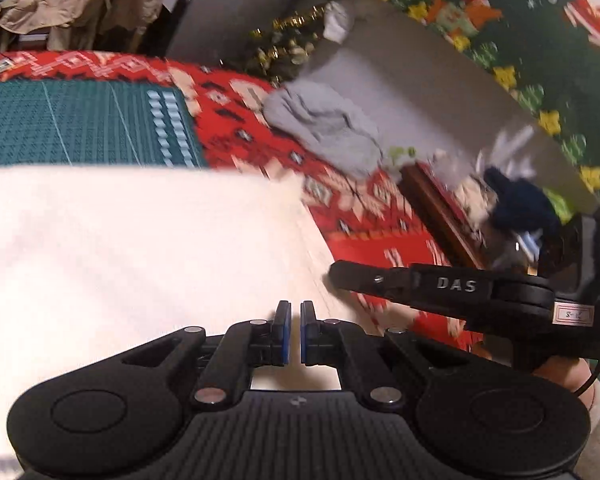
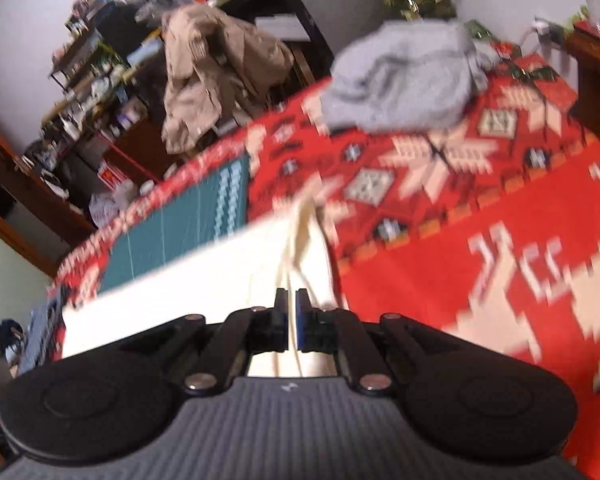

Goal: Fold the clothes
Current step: 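Lower the folded side onto the vest and open both grippers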

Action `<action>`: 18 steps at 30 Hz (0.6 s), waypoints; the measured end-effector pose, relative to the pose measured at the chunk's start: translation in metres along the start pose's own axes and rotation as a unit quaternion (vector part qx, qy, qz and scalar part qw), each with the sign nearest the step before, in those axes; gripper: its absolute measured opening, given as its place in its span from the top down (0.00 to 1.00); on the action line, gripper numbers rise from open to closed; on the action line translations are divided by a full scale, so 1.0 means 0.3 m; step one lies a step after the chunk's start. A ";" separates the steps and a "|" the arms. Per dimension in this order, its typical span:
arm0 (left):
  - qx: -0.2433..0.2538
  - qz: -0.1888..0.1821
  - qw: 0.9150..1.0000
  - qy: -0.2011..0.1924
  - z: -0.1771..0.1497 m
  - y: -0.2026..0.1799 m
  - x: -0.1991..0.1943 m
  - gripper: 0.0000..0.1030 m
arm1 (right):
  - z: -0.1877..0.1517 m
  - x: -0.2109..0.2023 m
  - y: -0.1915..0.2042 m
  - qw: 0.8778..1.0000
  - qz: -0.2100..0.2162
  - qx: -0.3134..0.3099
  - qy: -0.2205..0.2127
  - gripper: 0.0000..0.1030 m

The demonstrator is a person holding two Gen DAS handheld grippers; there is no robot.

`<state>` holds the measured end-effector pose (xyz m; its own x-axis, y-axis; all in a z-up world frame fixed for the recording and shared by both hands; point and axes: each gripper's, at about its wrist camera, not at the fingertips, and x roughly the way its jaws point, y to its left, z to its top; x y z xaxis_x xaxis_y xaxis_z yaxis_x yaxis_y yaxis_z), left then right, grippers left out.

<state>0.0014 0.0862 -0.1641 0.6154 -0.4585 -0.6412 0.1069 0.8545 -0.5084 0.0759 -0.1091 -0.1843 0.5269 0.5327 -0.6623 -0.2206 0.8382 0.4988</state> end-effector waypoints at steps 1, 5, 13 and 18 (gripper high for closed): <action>0.004 -0.001 1.000 0.005 -0.014 -0.010 0.004 0.98 | -0.016 -0.009 -0.007 1.000 -0.004 0.000 0.001 0.97; 0.012 0.004 1.000 0.005 -0.061 -0.038 -0.011 0.97 | -0.062 -0.062 -0.022 1.000 -0.018 -0.008 0.001 0.97; 0.009 0.002 1.000 0.005 -0.130 -0.065 -0.031 0.97 | -0.170 -0.154 0.001 1.000 -0.019 -0.019 0.014 0.95; 0.000 -0.003 1.000 0.003 -0.143 -0.076 -0.052 0.97 | -0.213 -0.188 0.007 0.999 -0.040 -0.024 0.011 0.98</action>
<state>-0.0440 0.0633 -0.1671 0.6101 -0.4648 -0.6417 0.1098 0.8517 -0.5125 -0.0066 -0.1299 -0.1815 0.5269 0.4651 -0.7114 -0.2174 0.8829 0.4162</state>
